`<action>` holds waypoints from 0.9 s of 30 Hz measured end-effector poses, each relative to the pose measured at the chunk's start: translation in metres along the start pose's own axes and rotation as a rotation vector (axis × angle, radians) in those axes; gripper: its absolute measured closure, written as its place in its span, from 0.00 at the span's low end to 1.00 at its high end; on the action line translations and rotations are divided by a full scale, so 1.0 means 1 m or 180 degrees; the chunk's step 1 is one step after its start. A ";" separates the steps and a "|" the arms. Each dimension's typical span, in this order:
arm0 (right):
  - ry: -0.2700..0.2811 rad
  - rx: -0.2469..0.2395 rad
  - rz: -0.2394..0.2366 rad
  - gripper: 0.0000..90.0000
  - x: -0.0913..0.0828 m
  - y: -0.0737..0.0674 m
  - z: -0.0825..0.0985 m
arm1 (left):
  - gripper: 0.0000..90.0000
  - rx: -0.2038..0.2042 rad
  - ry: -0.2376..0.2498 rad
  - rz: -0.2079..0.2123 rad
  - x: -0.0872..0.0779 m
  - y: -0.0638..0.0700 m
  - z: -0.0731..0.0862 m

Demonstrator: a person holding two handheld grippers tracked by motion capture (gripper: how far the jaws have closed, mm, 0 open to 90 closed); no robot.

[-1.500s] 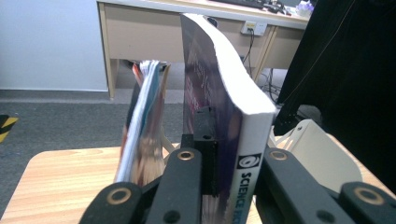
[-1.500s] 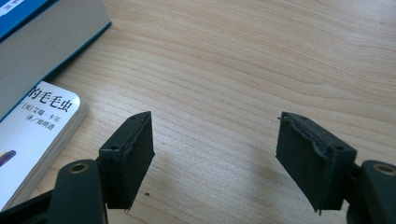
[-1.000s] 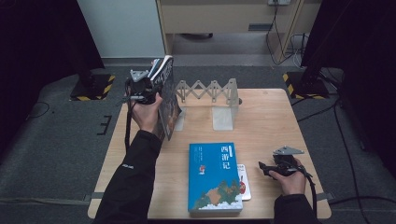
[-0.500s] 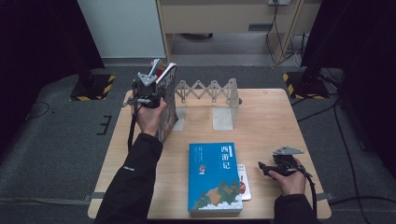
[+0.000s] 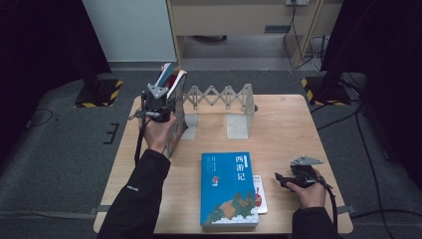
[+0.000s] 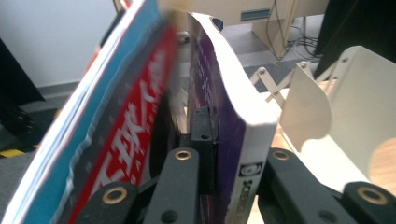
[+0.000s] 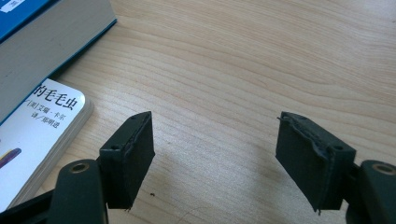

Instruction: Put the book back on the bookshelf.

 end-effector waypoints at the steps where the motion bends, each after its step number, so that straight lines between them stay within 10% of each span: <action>1: -0.0003 0.0002 -0.0001 0.31 0.000 0.000 0.000 | 0.89 -0.0031 -0.0012 0.0031 -0.002 -0.001 0.001; 13: -0.0025 -0.0002 -0.0017 0.31 0.000 -0.001 0.000 | 0.81 -0.0369 -0.0038 0.0322 -0.006 -0.011 0.004; 23: -0.0026 0.0011 -0.0041 0.31 0.000 -0.001 0.001 | 0.80 -0.0386 -0.0209 0.0368 0.012 0.000 0.005; 27: -0.0025 0.0023 -0.0044 0.31 0.000 -0.001 0.001 | 0.90 -0.0180 -0.0211 0.0141 0.012 0.003 0.003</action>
Point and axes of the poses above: each handheld gripper's, and its own axes: x roughly forward along the jaws, z roughly out of its underside, y roughly to its right, the point moved 4 cm from there along x, roughly forward along the jaws, and after that the axes turned 7 degrees about x, right-handed, at the moved point
